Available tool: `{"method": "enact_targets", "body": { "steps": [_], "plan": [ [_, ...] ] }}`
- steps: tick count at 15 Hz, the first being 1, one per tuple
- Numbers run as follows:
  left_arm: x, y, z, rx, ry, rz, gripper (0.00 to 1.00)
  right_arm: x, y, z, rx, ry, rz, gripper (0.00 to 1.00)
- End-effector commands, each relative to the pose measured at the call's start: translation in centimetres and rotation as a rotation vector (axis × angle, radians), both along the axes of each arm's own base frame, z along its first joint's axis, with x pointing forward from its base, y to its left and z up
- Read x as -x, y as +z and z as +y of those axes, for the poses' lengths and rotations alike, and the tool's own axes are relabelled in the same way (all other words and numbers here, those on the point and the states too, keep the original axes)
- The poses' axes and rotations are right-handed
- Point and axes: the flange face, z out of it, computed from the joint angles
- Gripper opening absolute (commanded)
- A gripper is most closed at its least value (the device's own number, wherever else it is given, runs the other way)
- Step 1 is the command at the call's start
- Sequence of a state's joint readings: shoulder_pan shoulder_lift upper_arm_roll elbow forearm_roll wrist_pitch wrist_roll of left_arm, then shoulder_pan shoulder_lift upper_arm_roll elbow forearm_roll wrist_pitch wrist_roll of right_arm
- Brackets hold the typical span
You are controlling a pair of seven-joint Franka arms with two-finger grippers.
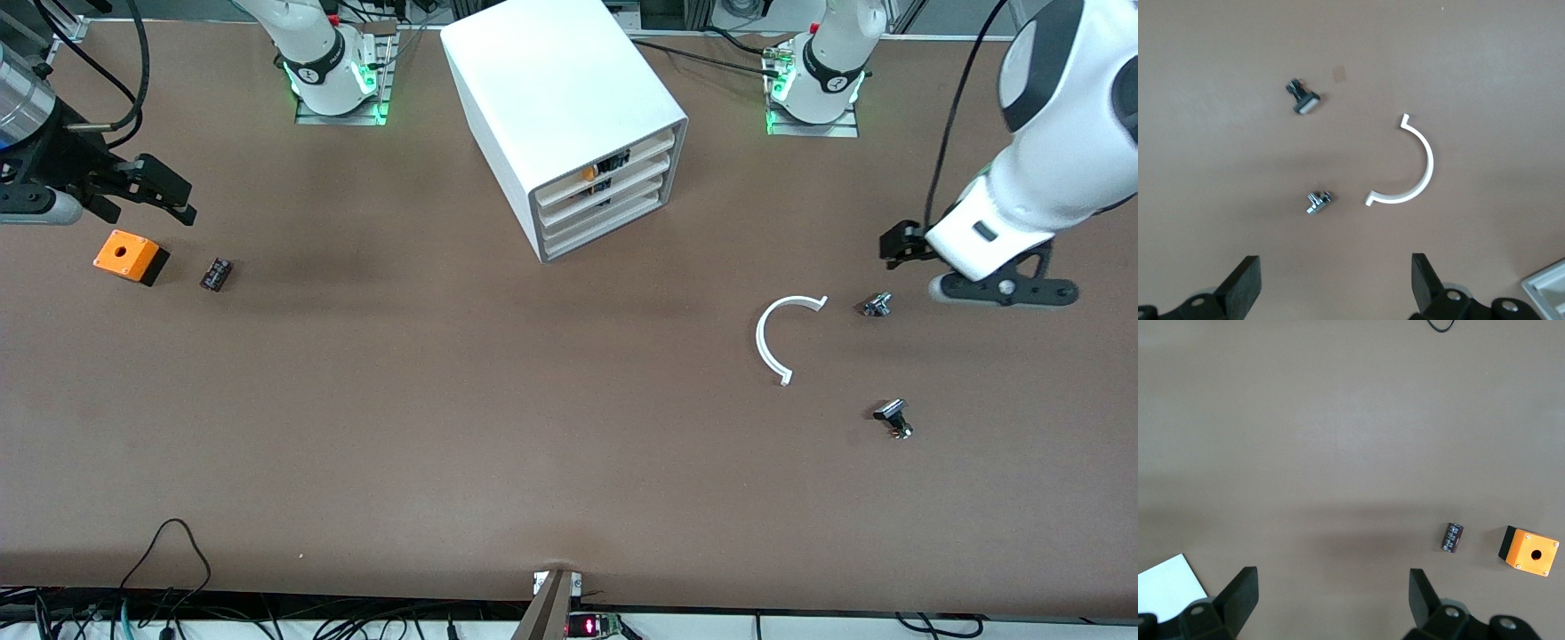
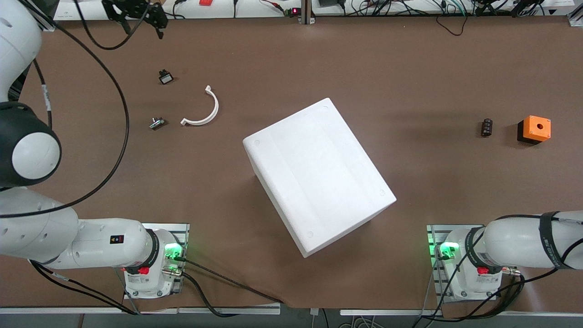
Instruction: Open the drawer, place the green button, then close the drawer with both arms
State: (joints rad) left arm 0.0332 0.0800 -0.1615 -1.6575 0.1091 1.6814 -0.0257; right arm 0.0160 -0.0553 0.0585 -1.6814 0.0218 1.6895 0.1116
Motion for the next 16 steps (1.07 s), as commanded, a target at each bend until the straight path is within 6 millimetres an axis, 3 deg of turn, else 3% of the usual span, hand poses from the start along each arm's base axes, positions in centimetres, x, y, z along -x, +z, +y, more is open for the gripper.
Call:
{"method": "enact_targets", "body": {
  "steps": [1,2,5,16],
  "plan": [
    [1.6,-0.3,3.1,0.091,-0.012,-0.08,0.99,-0.4,0.5,0.1,0.005,0.01,-0.006,1.0],
    [1.4,0.0,3.6,0.099,0.001,-0.117,0.99,-0.4,0.5,0.0,0.007,0.01,-0.006,1.0],
    [2.4,1.7,2.6,0.085,-0.065,-0.165,0.99,-0.4,0.5,0.0,0.007,0.013,-0.003,1.0],
    [1.7,0.8,2.7,0.073,-0.08,-0.074,0.99,-0.4,0.5,0.0,0.007,0.009,-0.003,1.0]
  ]
}}
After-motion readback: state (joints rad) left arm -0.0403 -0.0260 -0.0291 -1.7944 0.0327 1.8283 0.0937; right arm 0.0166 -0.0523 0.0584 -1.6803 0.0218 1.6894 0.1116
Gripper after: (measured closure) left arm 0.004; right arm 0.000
